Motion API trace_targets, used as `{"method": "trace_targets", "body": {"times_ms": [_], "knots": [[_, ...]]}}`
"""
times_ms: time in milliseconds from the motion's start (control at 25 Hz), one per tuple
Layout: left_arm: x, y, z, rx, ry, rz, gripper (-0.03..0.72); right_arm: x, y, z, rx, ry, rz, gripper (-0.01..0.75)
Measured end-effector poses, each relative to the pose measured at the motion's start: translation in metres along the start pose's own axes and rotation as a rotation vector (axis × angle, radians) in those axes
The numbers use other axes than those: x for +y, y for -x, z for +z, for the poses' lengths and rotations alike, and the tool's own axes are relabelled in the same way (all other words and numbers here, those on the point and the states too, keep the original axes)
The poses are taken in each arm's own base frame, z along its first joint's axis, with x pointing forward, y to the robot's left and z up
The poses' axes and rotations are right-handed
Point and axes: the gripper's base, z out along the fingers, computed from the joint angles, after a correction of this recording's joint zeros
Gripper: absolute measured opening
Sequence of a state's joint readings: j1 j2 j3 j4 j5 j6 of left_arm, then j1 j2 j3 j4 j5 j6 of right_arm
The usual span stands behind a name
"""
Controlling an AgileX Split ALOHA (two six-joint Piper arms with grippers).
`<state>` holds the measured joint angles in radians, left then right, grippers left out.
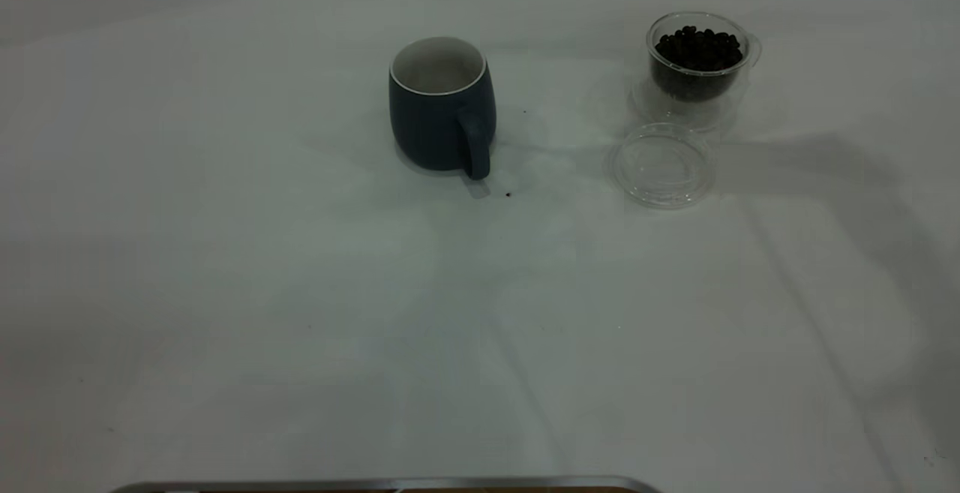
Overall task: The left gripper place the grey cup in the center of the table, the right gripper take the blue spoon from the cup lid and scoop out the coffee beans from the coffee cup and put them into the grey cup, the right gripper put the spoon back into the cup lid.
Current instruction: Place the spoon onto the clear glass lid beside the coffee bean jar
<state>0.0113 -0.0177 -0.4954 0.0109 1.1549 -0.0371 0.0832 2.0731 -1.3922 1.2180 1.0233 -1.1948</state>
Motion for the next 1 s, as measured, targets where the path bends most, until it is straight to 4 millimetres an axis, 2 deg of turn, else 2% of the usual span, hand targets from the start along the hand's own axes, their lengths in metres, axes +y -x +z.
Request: {"method": "trace_targets", "body": {"times_ms": [120, 240, 440, 800, 1000], "knots": [[0.0, 0.0, 0.0, 0.0, 0.0, 0.0, 0.497, -0.016, -0.011, -0.044, -0.033, 0.004, 0.133, 0.105], [0.0, 0.0, 0.0, 0.0, 0.0, 0.0, 0.497, -0.042, -0.044, -0.063, -0.038, -0.045, 0.269, 0.105], [0.0, 0.0, 0.0, 0.0, 0.0, -0.001, 0.497, -0.075, -0.1, -0.053, 0.004, -0.125, 0.439, 0.105], [0.0, 0.0, 0.0, 0.0, 0.0, -0.001, 0.497, -0.115, -0.146, -0.023, 0.055, -0.136, 0.585, 0.105], [0.0, 0.0, 0.0, 0.0, 0.0, -0.001, 0.497, -0.132, -0.16, -0.018, 0.005, -0.158, 0.668, 0.105]]}}
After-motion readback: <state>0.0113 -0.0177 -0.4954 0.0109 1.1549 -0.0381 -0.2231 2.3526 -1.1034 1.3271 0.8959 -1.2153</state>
